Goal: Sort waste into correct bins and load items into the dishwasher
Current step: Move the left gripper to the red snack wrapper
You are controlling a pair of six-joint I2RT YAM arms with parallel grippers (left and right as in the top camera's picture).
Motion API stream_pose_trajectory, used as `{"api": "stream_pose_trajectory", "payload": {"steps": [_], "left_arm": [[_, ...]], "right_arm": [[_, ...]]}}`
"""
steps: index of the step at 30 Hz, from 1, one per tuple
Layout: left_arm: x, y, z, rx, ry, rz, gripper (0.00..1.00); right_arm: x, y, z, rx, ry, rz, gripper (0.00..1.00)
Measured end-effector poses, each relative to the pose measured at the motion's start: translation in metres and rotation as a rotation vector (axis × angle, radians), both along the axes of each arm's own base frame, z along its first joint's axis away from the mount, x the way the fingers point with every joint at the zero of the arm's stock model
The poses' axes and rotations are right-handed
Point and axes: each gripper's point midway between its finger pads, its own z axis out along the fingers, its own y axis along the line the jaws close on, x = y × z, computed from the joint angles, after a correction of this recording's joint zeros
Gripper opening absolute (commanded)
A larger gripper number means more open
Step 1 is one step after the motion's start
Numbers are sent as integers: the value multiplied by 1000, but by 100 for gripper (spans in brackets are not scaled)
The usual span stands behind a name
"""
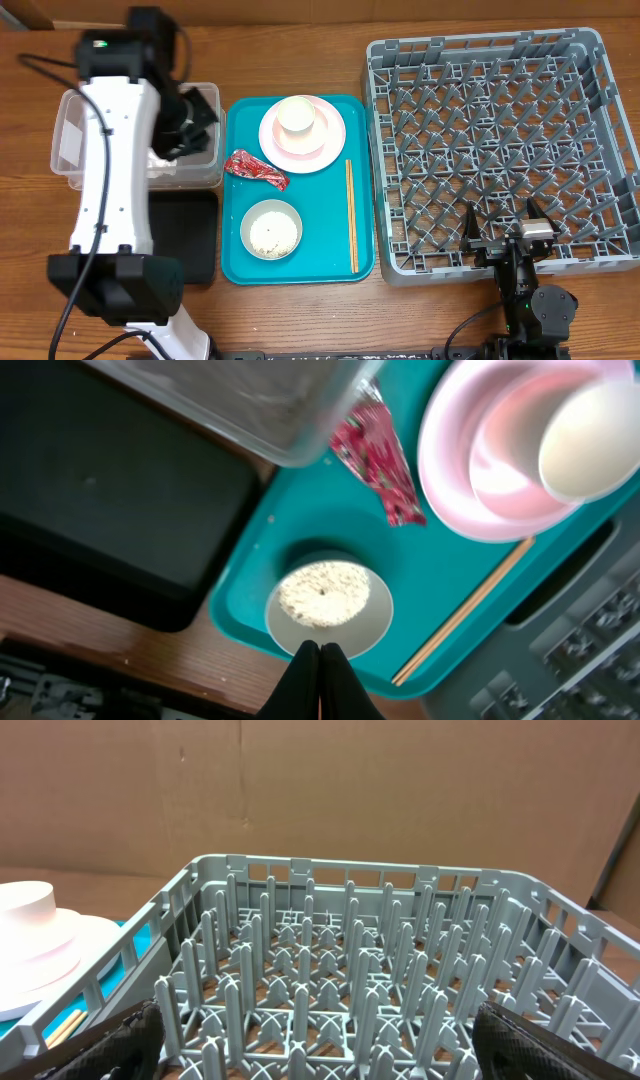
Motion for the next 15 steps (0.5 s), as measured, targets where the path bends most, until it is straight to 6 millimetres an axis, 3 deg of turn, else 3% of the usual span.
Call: {"api": "stream_pose_trajectory", "payload": {"steps": [6, 11, 15], "left_arm": [[-2, -51, -32, 3, 31, -109, 5], [-2, -69, -54, 11, 41, -68, 37], [-1, -70, -67, 26, 50, -14, 41]], "right_arm": [[0, 0, 0, 0, 0, 0, 100], [0, 0, 0, 0, 0, 0, 100], [0, 0, 0, 0, 0, 0, 100]]}}
